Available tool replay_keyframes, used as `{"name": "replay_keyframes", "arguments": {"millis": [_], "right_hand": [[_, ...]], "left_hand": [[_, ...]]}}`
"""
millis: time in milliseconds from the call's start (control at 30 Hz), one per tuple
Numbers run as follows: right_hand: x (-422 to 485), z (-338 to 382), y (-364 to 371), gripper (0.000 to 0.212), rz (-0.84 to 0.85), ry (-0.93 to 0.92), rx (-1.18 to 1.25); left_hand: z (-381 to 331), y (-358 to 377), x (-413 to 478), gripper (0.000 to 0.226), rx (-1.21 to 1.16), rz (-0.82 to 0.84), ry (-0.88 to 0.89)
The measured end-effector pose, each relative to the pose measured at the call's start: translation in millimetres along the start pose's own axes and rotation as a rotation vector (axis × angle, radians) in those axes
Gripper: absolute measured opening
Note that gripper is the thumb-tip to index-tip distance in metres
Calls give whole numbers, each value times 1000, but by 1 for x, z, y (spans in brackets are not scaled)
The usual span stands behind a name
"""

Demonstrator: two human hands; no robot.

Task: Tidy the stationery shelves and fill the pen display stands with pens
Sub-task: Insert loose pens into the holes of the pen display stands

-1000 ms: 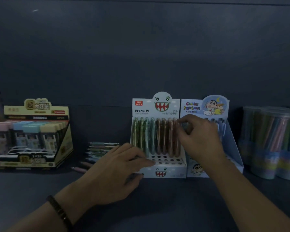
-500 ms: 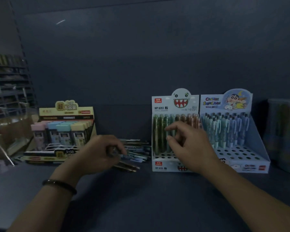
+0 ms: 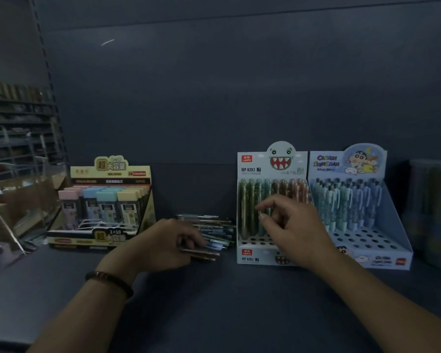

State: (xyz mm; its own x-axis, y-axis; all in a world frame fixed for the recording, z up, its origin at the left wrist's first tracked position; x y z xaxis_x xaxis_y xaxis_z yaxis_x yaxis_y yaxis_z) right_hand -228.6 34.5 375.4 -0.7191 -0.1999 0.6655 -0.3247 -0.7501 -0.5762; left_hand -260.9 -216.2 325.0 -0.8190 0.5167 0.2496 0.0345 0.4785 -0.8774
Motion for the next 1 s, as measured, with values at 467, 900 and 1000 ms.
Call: {"name": "replay_keyframes", "arguments": {"millis": [467,900,1000], "right_hand": [[-1,-2,-2,17,-7,12,60],[8,12,-26,18,-130,3,342],[10,13,-48,21,-143,-36,410]], "left_hand": [[-3,-7,5,13,25,-147,-12],[-96,-35,21,28,-739,-307,75],[-123,-19,42,24,-783,-242,79]]}}
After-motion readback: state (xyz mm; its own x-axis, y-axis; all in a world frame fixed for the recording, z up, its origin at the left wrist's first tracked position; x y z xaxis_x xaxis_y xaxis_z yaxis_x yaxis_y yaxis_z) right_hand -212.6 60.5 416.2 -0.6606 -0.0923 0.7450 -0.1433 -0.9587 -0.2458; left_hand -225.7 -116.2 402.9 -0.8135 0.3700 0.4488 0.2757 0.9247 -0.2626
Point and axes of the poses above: each hand's wrist, its own x-axis towards the middle knuckle, its own y-axis out of the palm, z = x × y, the point moved 9 cm from there along x, towards the middle knuckle, and after that the axes turned 2 degrees about z, right-handed, at the moved point
